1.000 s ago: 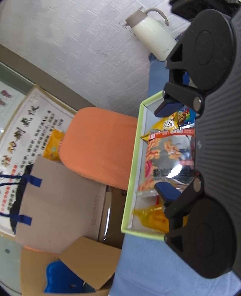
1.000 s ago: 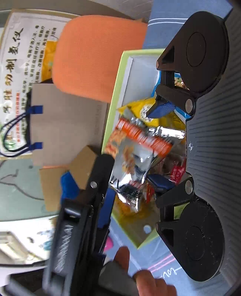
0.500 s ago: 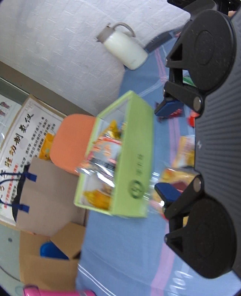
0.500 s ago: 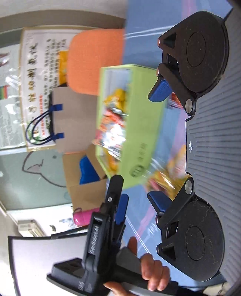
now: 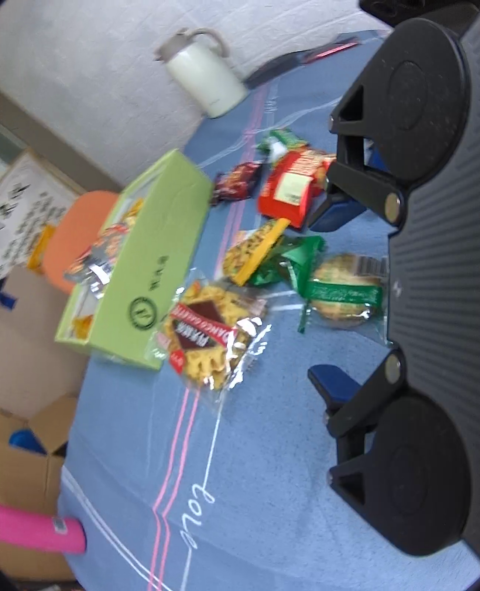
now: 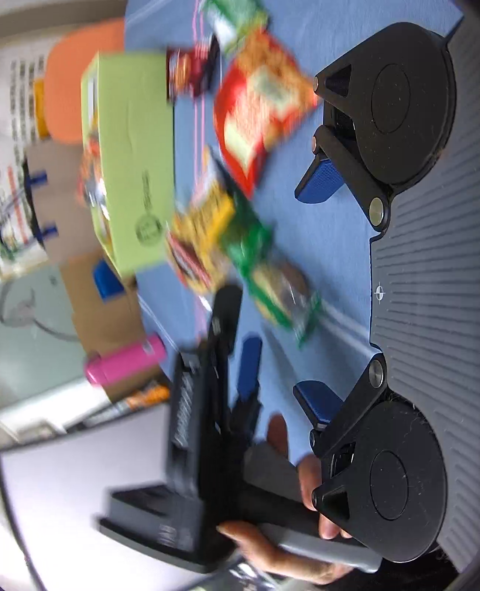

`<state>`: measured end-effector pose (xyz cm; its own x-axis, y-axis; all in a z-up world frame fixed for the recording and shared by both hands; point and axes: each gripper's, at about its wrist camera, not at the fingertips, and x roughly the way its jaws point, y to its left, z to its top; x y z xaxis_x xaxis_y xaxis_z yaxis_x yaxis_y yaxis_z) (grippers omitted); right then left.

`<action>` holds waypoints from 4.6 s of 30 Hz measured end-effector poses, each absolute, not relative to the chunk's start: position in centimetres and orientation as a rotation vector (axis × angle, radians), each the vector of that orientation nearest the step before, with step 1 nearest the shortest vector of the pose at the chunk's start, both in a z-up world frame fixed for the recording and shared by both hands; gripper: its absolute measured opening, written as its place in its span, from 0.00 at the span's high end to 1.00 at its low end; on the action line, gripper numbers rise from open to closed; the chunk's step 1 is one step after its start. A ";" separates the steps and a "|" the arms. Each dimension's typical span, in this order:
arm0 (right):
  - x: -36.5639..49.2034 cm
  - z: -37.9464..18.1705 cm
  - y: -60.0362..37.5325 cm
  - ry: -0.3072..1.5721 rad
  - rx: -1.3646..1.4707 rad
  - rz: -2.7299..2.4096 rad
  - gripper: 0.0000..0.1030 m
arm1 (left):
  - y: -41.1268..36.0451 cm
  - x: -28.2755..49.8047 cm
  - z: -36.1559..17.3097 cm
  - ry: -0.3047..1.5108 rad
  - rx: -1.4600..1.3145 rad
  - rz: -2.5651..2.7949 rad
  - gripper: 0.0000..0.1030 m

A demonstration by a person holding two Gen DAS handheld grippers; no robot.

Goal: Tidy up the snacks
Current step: 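Grasp the green-striped cracker packet with the left tool, then lower the cracker packet into the green box and open the left tool, then grasp the yellow Danco Galette packet with the left tool, then carry the Danco Galette packet into the green box and release it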

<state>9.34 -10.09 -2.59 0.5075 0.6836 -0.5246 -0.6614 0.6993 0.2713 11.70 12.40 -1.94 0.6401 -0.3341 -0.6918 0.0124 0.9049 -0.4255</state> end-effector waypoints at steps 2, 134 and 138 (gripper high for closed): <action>9.3 -2.8 -8.4 0.633 -0.013 0.801 0.11 | 12.0 12.4 -1.8 0.899 -0.358 -0.281 0.31; 21.5 6.2 -5.0 0.382 -0.105 0.707 0.57 | 13.0 25.4 9.2 0.607 -0.341 -0.255 0.55; 27.1 8.2 -8.5 0.396 -0.093 0.632 0.56 | 9.1 32.1 10.2 0.599 -0.316 -0.325 0.55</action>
